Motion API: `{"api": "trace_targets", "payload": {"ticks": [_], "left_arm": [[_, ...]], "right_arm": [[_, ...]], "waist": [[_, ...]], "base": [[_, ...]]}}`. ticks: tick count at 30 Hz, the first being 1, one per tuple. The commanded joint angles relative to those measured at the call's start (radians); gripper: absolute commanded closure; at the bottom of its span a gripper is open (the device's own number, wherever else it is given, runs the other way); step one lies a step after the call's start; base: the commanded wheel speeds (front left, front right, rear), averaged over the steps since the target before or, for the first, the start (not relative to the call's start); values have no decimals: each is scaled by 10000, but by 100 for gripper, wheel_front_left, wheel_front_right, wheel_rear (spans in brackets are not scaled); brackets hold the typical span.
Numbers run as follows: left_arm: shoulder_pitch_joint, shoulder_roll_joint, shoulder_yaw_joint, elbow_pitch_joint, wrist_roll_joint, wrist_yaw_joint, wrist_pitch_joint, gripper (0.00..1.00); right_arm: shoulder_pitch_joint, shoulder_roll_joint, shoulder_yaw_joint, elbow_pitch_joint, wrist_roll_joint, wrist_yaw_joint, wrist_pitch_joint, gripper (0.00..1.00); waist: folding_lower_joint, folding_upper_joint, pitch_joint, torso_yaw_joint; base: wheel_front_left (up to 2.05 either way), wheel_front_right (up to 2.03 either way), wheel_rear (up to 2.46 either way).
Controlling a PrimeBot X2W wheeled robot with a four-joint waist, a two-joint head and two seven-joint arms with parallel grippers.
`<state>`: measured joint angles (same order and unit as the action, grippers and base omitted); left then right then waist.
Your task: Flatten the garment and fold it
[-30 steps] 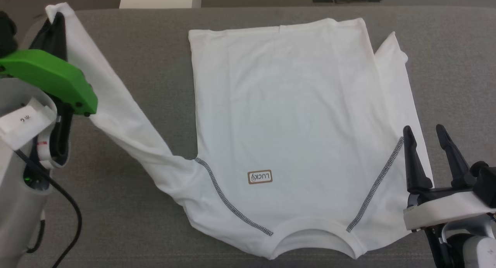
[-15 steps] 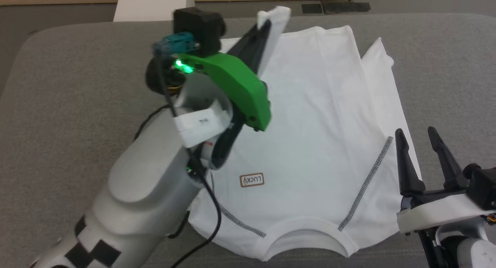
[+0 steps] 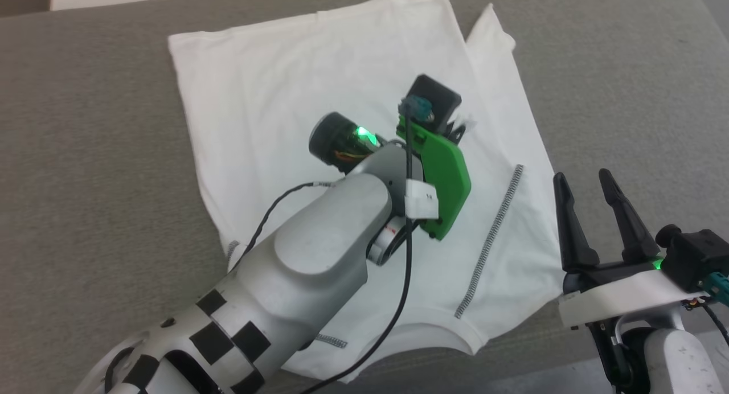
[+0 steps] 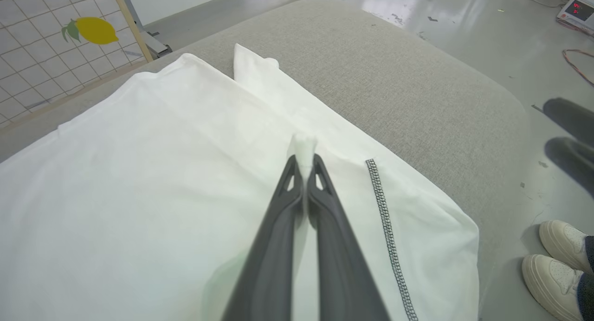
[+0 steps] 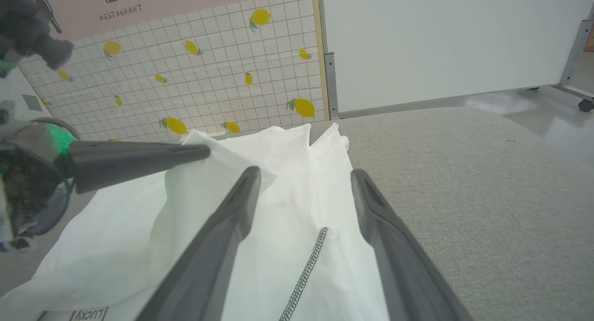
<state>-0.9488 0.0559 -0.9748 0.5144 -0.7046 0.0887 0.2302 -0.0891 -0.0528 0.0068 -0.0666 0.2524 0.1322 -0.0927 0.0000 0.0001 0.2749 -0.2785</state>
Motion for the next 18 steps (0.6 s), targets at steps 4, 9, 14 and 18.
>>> {"api": "trace_targets", "payload": {"ticks": [4, 9, 14, 18], "left_arm": [[34, -51, -1009, 604, -121, -248, 81, 100], [251, -54, -2059, 1176, -320, -518, 495, 100], [404, -55, -2374, 1307, -907, -710, 729, 0], [364, -55, -1966, 824, -1568, -555, -18, 0]], "right_arm": [[-345, 24, 232, 368, 250, -15, -338, 0], [-509, 25, 338, 697, 368, -15, -577, 0], [-526, 25, 239, 901, 346, -15, -675, 0], [-494, 25, 72, 903, 198, -15, -625, 0]], "waist": [[0, -1, 793, -966], [0, -1, 899, -1159], [0, -1, 797, -1030], [0, -1, 577, -657]], "base": [[0, 0, 0], [0, 0, 0], [0, 0, 0], [0, 0, 0]]}}
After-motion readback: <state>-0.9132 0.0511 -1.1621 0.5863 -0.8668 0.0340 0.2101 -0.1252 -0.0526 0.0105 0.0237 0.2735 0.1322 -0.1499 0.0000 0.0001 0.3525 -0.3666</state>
